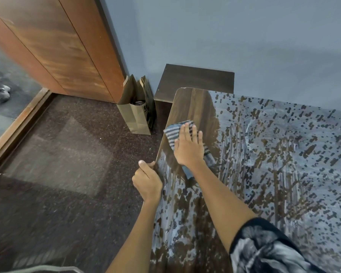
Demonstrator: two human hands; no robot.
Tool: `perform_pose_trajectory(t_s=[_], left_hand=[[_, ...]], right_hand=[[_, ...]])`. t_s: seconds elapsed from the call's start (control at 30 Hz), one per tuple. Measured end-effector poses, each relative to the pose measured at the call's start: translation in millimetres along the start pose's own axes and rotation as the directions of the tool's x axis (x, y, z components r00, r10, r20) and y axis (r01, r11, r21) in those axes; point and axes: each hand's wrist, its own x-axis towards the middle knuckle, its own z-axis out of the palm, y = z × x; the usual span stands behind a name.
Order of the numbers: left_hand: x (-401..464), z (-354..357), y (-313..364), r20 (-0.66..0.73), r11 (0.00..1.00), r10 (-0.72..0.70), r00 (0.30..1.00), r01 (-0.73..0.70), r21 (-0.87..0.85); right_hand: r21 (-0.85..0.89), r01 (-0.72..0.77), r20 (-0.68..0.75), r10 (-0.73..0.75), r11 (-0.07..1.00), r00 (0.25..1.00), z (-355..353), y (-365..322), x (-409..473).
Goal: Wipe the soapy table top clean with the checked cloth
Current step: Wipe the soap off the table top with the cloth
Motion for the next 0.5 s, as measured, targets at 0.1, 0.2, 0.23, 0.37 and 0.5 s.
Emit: perform_pose_trajectory(t_s=[0.1, 0.2, 0.23, 0.37, 0.5], left_hand=[[-1.2, -1.2, -0.3, -0.002, 1.000, 0.006, 1.000, -0.006, -0.002], [-3.6, -4.1, 2.2, 0.005, 1.000, 0.018, 1.000, -0.018, 0.014], [-4.3, -5.6, 2.5, 0.009, 0.999, 0.026, 1.000, -0.026, 0.019], [-4.8, -10.6, -2.2, 0.045, 0.999, 0.033, 0.998, -0.034, 0.026], [-6.5, -13.8, -6.5, 0.048, 1.000, 0.016, 0.999, -0.016, -0.002]], right_hand=[[-0.053, 0.196, 0.011, -0.196, 0.979, 0.981, 5.2, -16.6, -13.9], [-0.091, 0.379, 0.016, -0.379, 0.921, 0.925, 13.8, -13.7, -36.1], [-0.103, 0.412, 0.019, -0.413, 0.905, 0.911, 15.3, -8.4, -42.1], [-0.176, 0.373, 0.042, -0.372, 0.911, 0.927, 7.6, 25.7, -48.2], [-0.192, 0.195, 0.027, -0.193, 0.962, 0.981, -5.6, 32.4, -32.5]])
